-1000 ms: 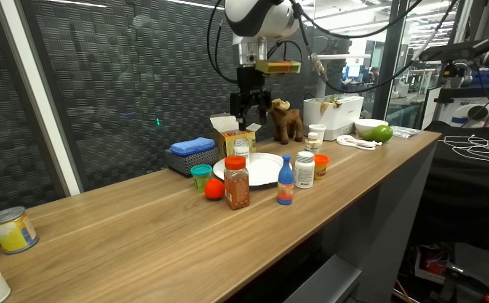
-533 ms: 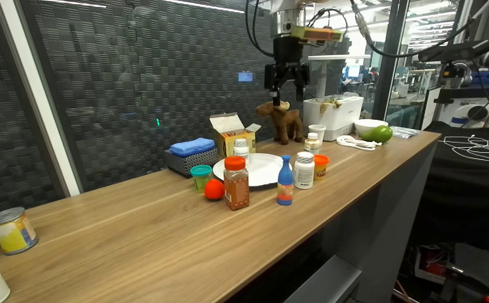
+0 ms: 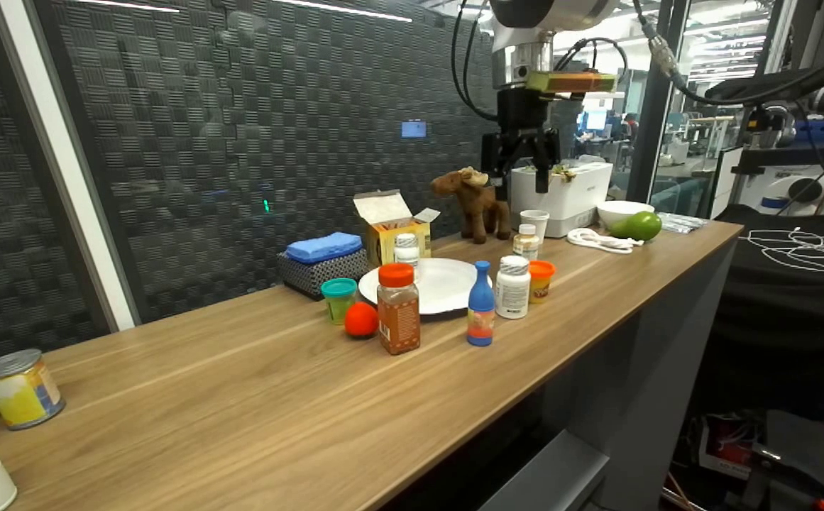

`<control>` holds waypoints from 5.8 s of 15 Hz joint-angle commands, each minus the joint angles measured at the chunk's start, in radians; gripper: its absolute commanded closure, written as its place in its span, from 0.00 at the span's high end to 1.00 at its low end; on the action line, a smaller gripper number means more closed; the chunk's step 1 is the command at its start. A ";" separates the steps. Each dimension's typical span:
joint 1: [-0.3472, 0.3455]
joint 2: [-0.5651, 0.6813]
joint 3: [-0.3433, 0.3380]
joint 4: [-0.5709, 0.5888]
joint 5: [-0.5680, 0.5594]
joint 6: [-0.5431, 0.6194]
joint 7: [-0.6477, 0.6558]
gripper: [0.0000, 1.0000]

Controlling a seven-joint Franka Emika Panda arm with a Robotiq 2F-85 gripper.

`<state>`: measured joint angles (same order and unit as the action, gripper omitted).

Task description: Put all the items surrounding the plate on to the plate.

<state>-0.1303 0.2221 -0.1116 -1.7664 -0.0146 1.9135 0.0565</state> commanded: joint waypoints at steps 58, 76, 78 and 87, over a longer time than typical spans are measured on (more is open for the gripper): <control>0.073 0.362 0.096 0.405 0.044 -0.048 -0.045 0.21; 0.131 0.062 0.082 0.185 -0.016 -0.048 0.183 1.00; 0.131 0.046 0.083 0.166 -0.016 -0.049 0.185 1.00; 0.154 -0.003 0.059 0.027 -0.117 0.117 0.312 1.00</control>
<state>-0.0025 0.2849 -0.0303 -1.6275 -0.0723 1.9199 0.2782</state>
